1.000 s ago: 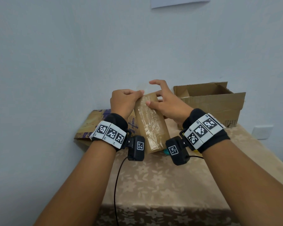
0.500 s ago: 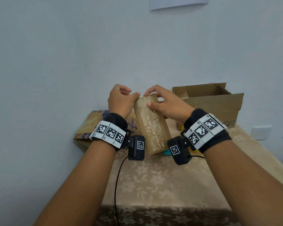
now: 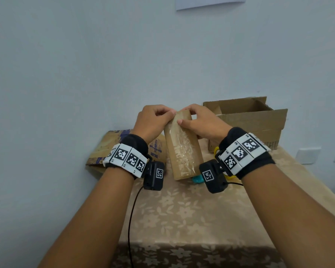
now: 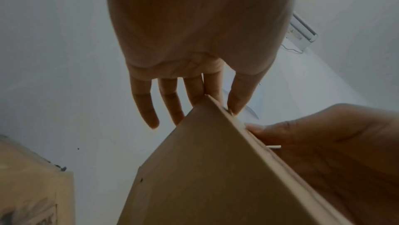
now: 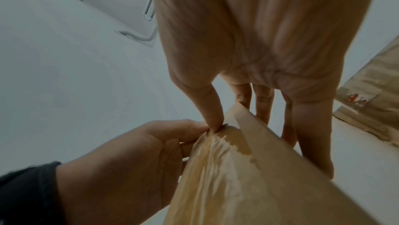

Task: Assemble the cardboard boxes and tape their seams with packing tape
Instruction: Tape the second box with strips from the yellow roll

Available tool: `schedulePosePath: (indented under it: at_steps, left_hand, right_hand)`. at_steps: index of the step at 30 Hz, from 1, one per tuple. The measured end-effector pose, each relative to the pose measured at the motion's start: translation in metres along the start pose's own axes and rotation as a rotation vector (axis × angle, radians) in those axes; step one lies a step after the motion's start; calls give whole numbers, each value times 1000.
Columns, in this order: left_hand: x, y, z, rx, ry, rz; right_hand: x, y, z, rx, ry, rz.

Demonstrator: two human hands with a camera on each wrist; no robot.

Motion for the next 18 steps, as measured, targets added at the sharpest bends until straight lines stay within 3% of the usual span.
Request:
schedulePosePath:
  at_steps: [8,15,18]
  left_hand:
    - [6,4,0,172,-45,-81]
    - [6,-6,-1,83,-10,-29]
    - [3,-6,0,44,59,-26]
  right_hand:
    - [-1,0,0,5,17,-24]
    - [-5,4,4,83,309,-182]
    - [-7,5,6,112,348,-177]
Point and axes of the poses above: each hand's wrist, its own z-axis away from the middle knuckle, its own y-axis out of the palm, x = y × z, the point moved 3 cm from there along -z, towards the middle knuckle, and after that the axes turned 1 degree about -z, right-handed, at the moved point
